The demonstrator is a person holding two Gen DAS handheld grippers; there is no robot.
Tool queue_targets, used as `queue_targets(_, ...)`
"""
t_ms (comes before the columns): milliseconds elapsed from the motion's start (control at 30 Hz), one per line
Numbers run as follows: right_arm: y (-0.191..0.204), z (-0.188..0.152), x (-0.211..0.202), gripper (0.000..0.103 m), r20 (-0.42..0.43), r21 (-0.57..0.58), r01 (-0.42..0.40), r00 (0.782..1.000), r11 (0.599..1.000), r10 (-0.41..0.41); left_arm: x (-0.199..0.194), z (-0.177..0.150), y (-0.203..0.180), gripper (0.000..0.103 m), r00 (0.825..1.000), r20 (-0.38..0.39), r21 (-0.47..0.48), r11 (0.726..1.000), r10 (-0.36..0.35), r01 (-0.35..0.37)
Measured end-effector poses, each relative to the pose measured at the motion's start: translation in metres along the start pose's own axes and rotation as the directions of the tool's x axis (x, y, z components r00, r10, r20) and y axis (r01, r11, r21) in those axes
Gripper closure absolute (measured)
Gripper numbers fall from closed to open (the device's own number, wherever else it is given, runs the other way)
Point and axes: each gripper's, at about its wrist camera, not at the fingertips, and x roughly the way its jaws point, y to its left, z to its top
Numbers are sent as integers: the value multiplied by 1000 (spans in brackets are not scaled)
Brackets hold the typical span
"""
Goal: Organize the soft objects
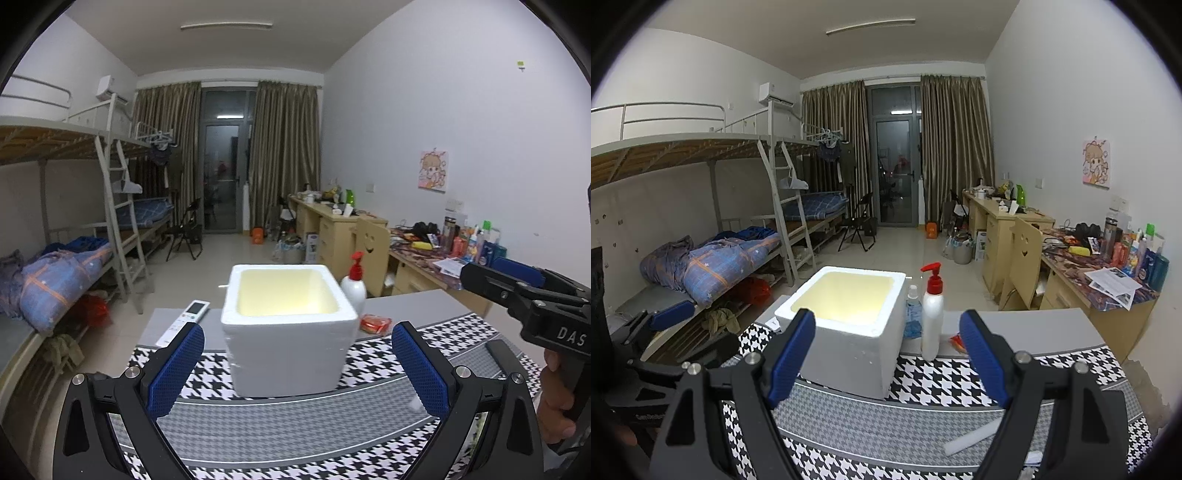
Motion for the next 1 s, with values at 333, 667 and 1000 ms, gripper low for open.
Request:
queue_targets(333, -11, -9, -19, 19, 29, 0, 11, 1000, 1000, -11, -9, -6, -25, 1, 999, 4, 22, 998, -52, 52)
queue_targets(667, -29, -21, -35, 13, 30, 34, 37, 999, 999, -38, -8, -17, -41, 1, 997, -4, 30, 996, -81, 81)
queue_targets(1000, -45, -36, -42, 11, 17, 66, 68, 997, 996, -69, -10, -28, -54, 1, 994, -6, 34, 994, -108, 109)
